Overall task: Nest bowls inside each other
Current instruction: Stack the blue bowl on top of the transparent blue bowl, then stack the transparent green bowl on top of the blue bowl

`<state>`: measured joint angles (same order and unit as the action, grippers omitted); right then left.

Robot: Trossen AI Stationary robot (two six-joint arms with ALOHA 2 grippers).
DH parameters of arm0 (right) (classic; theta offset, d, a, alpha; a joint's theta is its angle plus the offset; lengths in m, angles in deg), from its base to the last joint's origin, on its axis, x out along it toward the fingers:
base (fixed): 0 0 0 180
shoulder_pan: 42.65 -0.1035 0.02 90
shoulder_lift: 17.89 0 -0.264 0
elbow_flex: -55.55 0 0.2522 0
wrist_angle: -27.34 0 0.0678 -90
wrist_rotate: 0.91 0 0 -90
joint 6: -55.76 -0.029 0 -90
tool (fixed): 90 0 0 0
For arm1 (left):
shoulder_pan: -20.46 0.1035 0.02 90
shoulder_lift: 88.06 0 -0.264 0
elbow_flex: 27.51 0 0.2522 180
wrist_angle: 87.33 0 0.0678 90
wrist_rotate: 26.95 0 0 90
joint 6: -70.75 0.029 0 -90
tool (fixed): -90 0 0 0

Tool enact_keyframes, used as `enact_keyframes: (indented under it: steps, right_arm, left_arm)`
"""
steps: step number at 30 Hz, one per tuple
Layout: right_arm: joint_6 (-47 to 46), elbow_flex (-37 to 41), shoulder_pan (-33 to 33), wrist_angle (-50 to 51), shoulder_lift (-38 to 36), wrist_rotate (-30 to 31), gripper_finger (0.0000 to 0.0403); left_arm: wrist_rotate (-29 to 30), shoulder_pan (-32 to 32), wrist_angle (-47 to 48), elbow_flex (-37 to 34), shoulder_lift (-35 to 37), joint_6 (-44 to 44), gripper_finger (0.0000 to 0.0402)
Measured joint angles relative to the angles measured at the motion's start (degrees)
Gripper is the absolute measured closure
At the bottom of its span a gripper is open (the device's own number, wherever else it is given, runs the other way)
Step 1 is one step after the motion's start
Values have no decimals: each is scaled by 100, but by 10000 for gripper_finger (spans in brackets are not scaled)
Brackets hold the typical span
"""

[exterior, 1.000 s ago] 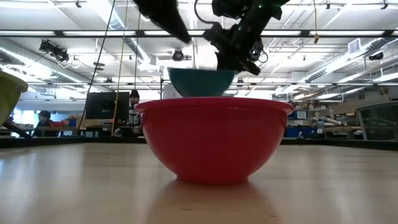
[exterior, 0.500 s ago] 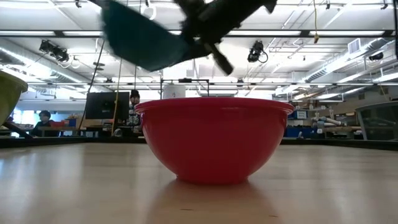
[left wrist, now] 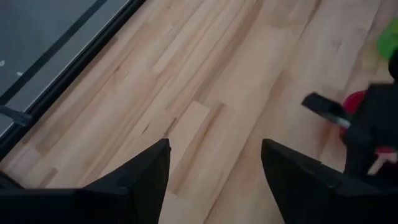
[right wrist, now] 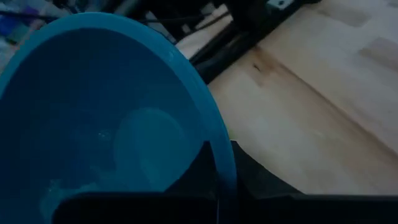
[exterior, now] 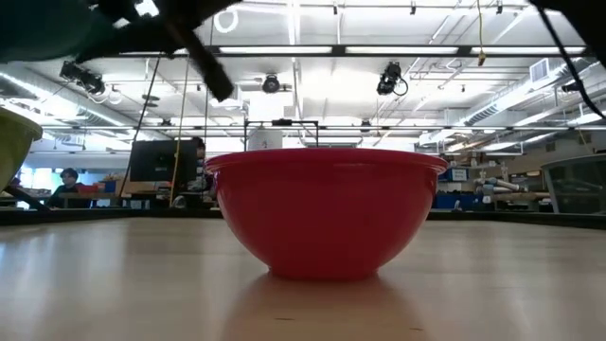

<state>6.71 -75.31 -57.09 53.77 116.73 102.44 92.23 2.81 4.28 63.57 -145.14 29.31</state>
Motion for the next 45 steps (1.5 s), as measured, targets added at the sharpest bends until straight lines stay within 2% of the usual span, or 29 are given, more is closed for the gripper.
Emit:
enact_keyframes:
  steps: [3,6,11,13,17,20,25,32,37,40,45]
  right_arm:
    - [-113,-740,-17,487,532,-88,371]
    - [-176,-1256,-17,580,957,-336,333]
    - [-427,-1567,-19,616,1256,-701,258]
    - [-514,-1567,-28,808,1253,-592,232]
    - [-495,-1567,-65,1611,972,103,202]
    - [-529,-1574,-63,2528,597,485,197]
    - [-864,-1577,-60,4693,71,315,198]
    - [-1331,-1568,-428,7753,-464,447,204]
    - [-1732,-820,-789,7359,-898,54,227]
    - [-2358,-218,-1029,7734,-1150,-105,238]
    - [-3408,859,-1573,7441,-1730,-647,239]
  left_arm:
    - [-47,0,7,0,-27,-136,153]
    - [-129,0,10,0,-64,-222,154]
    - [-165,-106,47,-2,-92,-385,154]
    - [-167,-170,46,-2,-106,-445,154]
    - [-161,-316,35,-2,-153,-595,154]
    - [-147,-385,-38,-2,-258,-732,154]
    - [-121,-582,-602,-4,-665,-851,154]
    - [-171,-804,-1481,-9,-1538,-350,155]
    - [-424,-805,-2254,-9,-2051,-195,155]
    - [-551,-809,-2586,-9,-2284,-82,155]
    - [-688,-769,-2720,-9,-2510,140,155]
